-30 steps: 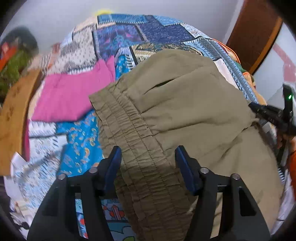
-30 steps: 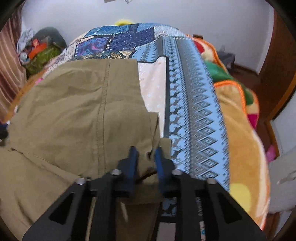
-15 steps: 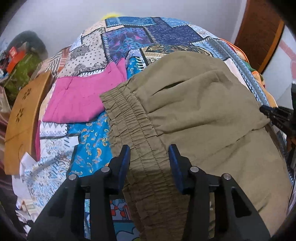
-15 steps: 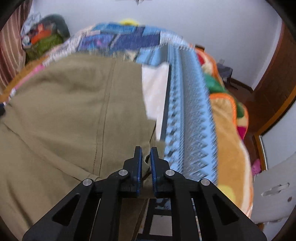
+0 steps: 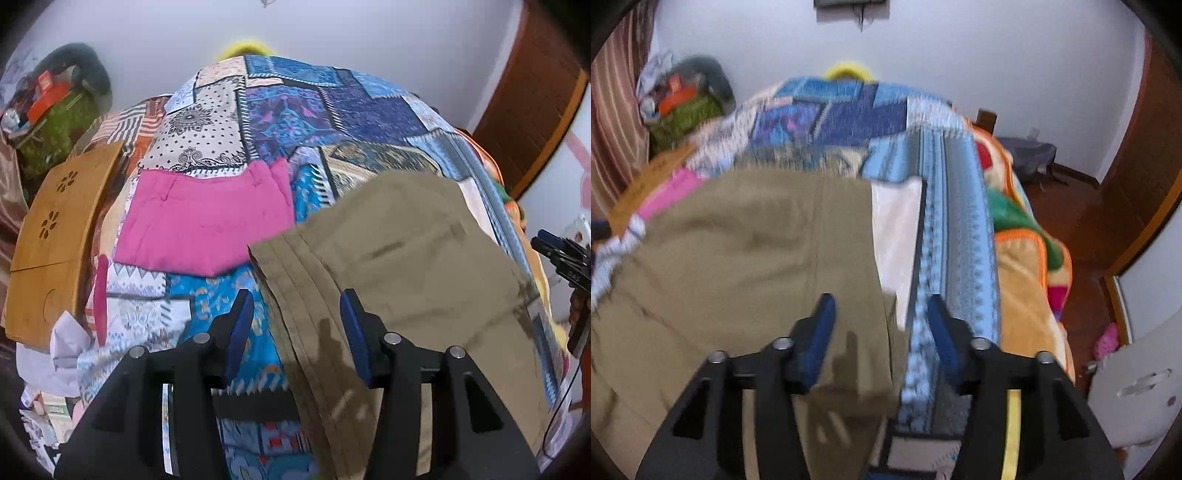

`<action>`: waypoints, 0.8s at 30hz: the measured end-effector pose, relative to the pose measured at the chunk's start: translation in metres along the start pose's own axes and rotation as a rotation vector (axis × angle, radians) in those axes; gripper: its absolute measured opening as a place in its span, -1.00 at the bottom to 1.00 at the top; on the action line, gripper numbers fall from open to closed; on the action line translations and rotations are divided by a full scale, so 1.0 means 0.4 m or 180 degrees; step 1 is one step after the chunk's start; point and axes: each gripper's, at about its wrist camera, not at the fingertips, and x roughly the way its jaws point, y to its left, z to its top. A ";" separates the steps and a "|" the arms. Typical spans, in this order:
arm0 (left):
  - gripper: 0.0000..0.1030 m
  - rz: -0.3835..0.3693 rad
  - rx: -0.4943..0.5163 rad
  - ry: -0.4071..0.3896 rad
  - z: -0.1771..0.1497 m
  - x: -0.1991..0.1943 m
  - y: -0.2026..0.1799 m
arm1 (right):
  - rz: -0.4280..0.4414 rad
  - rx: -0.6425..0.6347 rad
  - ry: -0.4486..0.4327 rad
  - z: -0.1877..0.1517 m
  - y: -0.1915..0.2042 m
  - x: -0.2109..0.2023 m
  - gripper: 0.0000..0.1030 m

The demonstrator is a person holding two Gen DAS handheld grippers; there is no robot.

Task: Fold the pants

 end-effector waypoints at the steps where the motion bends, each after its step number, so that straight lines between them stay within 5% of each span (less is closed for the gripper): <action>1: -0.03 0.0003 -0.0025 0.0006 0.011 0.011 0.007 | 0.0038 0.0039 -0.0034 0.016 -0.001 0.002 -0.04; 13: 0.04 -0.0151 -0.0169 0.0276 0.097 0.206 0.059 | 0.0248 0.0162 0.0006 0.188 0.016 0.217 -0.04; 24: 0.16 -0.0299 -0.0251 0.0413 0.095 0.291 0.084 | 0.0243 0.0248 0.0193 0.210 0.020 0.401 -0.17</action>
